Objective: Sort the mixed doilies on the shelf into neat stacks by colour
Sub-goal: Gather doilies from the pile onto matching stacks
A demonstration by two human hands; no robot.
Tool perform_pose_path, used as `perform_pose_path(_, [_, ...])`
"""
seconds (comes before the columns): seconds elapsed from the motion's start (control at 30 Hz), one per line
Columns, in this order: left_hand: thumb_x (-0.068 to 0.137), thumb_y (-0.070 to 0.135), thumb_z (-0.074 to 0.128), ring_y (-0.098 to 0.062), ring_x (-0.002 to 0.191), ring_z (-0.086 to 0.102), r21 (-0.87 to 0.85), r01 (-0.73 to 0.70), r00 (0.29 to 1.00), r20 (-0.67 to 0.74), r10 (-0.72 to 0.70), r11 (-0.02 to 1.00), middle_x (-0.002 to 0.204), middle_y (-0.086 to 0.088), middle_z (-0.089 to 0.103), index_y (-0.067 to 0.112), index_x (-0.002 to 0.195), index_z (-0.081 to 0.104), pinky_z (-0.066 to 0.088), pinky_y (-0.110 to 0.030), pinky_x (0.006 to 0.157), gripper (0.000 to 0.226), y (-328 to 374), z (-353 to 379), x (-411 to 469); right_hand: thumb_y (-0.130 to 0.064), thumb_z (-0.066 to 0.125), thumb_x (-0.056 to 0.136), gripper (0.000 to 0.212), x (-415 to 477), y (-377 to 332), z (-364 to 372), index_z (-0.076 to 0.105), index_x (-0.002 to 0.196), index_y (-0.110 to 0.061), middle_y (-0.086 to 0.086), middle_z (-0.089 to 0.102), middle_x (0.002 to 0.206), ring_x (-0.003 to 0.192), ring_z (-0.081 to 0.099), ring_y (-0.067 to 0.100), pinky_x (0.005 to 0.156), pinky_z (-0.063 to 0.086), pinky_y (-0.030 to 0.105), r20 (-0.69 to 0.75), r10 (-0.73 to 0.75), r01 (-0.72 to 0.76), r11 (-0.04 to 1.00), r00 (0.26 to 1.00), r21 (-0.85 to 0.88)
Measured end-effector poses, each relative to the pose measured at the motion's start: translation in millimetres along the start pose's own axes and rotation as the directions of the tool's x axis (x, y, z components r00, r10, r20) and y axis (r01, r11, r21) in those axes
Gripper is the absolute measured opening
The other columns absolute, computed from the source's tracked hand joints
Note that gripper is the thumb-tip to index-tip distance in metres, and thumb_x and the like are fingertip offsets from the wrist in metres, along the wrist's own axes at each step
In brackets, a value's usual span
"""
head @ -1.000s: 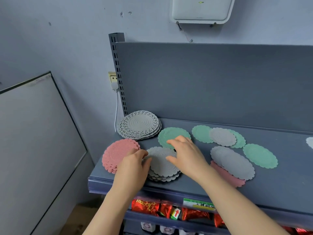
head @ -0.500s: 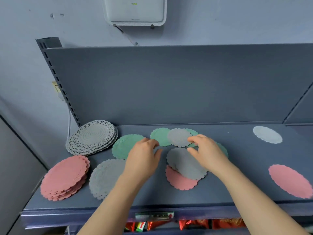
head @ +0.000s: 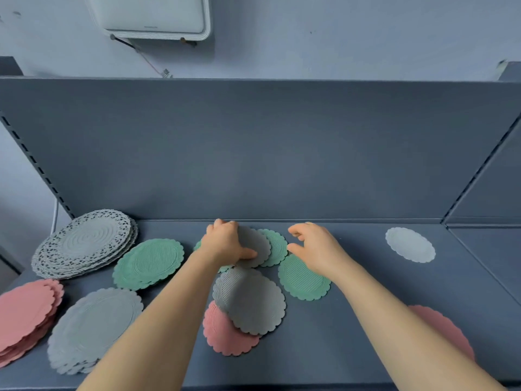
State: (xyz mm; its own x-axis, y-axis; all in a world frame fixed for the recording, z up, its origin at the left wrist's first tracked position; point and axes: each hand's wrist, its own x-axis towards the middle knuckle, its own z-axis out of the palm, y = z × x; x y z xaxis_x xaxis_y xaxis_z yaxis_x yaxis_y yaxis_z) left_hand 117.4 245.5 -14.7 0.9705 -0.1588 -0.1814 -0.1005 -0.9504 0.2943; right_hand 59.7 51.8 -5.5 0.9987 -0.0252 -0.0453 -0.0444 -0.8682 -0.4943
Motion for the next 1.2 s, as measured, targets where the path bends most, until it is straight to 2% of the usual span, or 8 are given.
perform_pose_path(0.17, [0.066, 0.036, 0.081, -0.023, 0.087, 0.050, -0.221, 0.001, 0.996, -0.092, -0.022, 0.975, 0.100, -0.003, 0.055, 0.010, 0.104, 0.048, 0.038, -0.029, 0.066, 0.057, -1.7, -0.7, -6.4, -0.029, 0.060, 0.091, 0.051, 19.0, 1.8, 3.1, 0.045, 0.137, -0.017, 0.003, 0.048, 0.138, 0.124, 0.049, 0.021, 0.100, 0.044, 0.039, 0.090, -0.014, 0.014, 1.000, 0.996, 0.004])
perform_pose_path(0.3, [0.076, 0.024, 0.073, -0.019, 0.069, 0.039, -0.411, -0.025, 0.951, -0.289, -0.105, 0.911, 0.071, 0.003, 0.043, 0.009, 0.082, 0.039, 0.026, -0.022, 0.050, 0.038, -4.6, 2.1, -24.5, -0.034, 0.067, 0.083, 0.064, 30.9, -6.8, 10.3, 0.041, 0.139, -0.017, 0.004, 0.044, 0.138, 0.122, 0.047, 0.023, 0.096, 0.044, 0.033, 0.185, -0.060, 0.068, 0.997, 0.981, -0.036])
perform_pose_path(0.5, [0.085, 0.021, 0.064, -0.021, 0.075, 0.048, -0.575, -0.029, 0.893, -0.383, -0.238, 0.817, 0.081, -0.001, 0.054, 0.006, 0.093, 0.047, 0.036, -0.019, 0.057, 0.023, -12.1, 6.4, -42.9, -0.032, 0.076, 0.070, 0.065, 37.7, -17.5, 10.5, 0.046, 0.125, -0.015, 0.007, 0.042, 0.128, 0.112, 0.051, 0.027, 0.084, 0.049, 0.033, 0.186, -0.008, 0.023, 0.997, 0.983, -0.079])
perform_pose_path(0.63, [0.089, 0.015, 0.058, -0.023, 0.076, 0.050, -0.560, -0.059, 0.869, -0.436, -0.234, 0.826, 0.078, 0.003, 0.052, 0.005, 0.095, 0.045, 0.035, -0.018, 0.056, 0.017, -12.1, 5.4, -54.6, -0.021, 0.070, 0.077, 0.041, 29.5, -22.4, 6.3, 0.050, 0.111, -0.013, 0.004, 0.044, 0.114, 0.090, 0.058, 0.028, 0.066, 0.049, 0.035, 0.085, -0.035, 0.036, 0.999, 0.996, -0.006])
perform_pose_path(0.77, [0.090, 0.011, 0.054, -0.020, 0.071, 0.049, -0.509, -0.092, 0.825, -0.521, -0.221, 0.856, 0.075, 0.011, 0.050, 0.012, 0.094, 0.043, 0.033, -0.023, 0.053, 0.012, -12.4, -2.7, -74.7, -0.016, 0.057, 0.089, 0.025, 19.7, -29.8, -5.2, 0.053, 0.114, -0.012, 0.002, 0.056, 0.103, 0.086, 0.053, 0.023, 0.068, 0.038, 0.028, -0.062, -0.172, 0.177, 0.981, 0.983, 0.085])
perform_pose_path(0.9, [0.086, 0.013, 0.061, -0.011, 0.069, 0.054, -0.498, -0.125, 0.747, -0.616, -0.249, 0.858, 0.076, 0.010, 0.059, 0.019, 0.096, 0.055, 0.037, -0.015, 0.055, 0.013, -25.9, -14.0, -108.5, -0.020, 0.058, 0.089, 0.016, 7.5, -51.9, -13.7, 0.057, 0.105, -0.019, -0.005, 0.062, 0.093, 0.079, 0.055, 0.019, 0.065, 0.042, 0.029, -0.135, -0.259, 0.278, 0.950, 0.956, 0.140])
perform_pose_path(1.03, [0.086, 0.017, 0.066, -0.018, 0.075, 0.056, -0.515, -0.099, 0.641, -0.688, -0.341, 0.852, 0.082, 0.007, 0.062, 0.017, 0.105, 0.061, 0.039, -0.022, 0.062, 0.020, -57.4, -23.8, -142.2, -0.017, 0.060, 0.087, 0.008, -1.5, -84.2, -1.6, 0.061, 0.095, -0.015, -0.002, 0.065, 0.087, 0.075, 0.059, 0.019, 0.061, 0.045, 0.030, -0.117, -0.305, 0.326, 0.909, 0.945, 0.261])
perform_pose_path(1.2, [0.088, 0.016, 0.063, -0.021, 0.077, 0.058, -0.584, -0.033, 0.580, -0.672, -0.460, 0.811, 0.092, -0.001, 0.064, 0.014, 0.118, 0.055, 0.046, -0.031, 0.070, 0.031, -111.3, -33.8, -173.9, -0.011, 0.061, 0.086, 0.022, -3.8, -132.9, 35.0, 0.061, 0.107, -0.018, -0.004, 0.070, 0.098, 0.089, 0.066, 0.016, 0.076, 0.054, 0.034, -0.029, -0.335, 0.316, 0.854, 0.942, 0.414])
